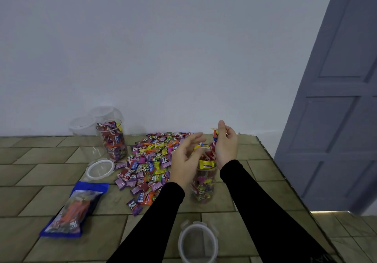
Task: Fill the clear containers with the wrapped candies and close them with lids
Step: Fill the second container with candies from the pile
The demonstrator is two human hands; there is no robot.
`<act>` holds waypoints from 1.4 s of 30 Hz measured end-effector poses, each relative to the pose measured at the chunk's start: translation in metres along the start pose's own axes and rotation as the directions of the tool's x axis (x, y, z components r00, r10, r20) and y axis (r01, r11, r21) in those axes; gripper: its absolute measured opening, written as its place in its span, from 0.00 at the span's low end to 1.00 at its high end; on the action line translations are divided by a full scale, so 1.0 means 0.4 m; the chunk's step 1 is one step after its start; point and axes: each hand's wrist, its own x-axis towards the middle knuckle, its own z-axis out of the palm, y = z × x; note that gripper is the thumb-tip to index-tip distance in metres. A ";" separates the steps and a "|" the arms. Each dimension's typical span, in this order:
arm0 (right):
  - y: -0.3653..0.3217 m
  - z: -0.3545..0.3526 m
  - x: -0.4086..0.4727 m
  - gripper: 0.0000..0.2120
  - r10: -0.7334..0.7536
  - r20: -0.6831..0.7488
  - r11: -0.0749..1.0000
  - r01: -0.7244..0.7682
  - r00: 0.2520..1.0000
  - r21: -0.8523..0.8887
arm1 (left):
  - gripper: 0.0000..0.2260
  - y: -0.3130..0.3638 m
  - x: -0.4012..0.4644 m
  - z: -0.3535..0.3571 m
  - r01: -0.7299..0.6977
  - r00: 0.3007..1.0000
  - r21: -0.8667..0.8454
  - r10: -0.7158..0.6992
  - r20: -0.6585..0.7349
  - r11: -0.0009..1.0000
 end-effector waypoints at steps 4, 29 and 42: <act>0.004 -0.002 -0.001 0.15 -0.028 0.006 0.999 0.028 1.000 -0.031 | 0.13 -0.005 -0.002 0.002 -0.014 0.993 -0.021 0.011 -0.119 1.000; 0.008 -0.015 -0.016 0.20 -0.167 0.402 0.975 0.212 0.900 -0.070 | 0.27 -0.079 -0.002 0.034 0.522 0.833 -0.413 -0.551 0.057 0.746; 0.017 -0.046 -0.045 0.07 -0.301 0.721 0.534 0.736 0.624 -0.415 | 0.26 -0.096 0.009 0.036 0.451 0.878 -0.415 -0.477 0.046 0.790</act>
